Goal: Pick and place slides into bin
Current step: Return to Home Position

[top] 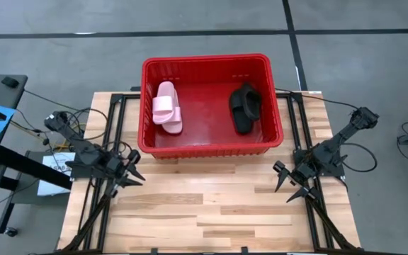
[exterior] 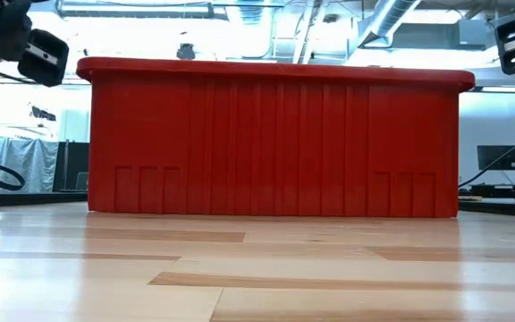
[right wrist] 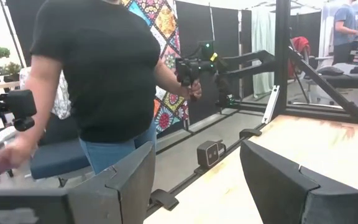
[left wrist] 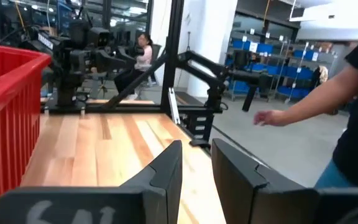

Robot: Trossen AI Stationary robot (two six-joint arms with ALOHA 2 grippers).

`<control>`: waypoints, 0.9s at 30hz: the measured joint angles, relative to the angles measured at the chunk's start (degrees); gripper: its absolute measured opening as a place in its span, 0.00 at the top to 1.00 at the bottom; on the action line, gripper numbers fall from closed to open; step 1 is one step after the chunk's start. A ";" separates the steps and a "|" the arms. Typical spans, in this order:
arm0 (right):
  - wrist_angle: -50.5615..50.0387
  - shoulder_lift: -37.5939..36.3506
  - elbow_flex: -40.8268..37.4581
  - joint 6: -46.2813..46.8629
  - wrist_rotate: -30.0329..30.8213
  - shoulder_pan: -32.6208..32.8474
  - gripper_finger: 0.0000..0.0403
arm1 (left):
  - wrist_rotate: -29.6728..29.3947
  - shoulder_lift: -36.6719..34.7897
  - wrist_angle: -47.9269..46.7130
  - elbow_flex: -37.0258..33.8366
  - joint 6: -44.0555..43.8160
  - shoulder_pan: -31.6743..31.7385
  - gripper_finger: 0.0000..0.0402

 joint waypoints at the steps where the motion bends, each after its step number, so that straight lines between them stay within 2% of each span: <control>1: -0.02 0.00 0.00 0.00 -0.02 0.00 0.44 | 0.05 -0.50 -1.67 0.05 -0.02 0.00 0.81; 7: -0.44 0.02 -0.02 0.00 -0.01 0.00 0.44 | -1.80 -0.89 -3.66 0.03 2.10 0.00 0.81; 12: -0.42 0.00 -0.02 0.00 -0.02 0.00 0.44 | -0.59 -0.78 -9.06 0.03 0.45 0.02 0.81; 27: -0.44 0.00 -0.04 0.01 -0.02 0.00 0.44 | 1.70 -0.40 -9.57 0.03 2.72 0.04 0.81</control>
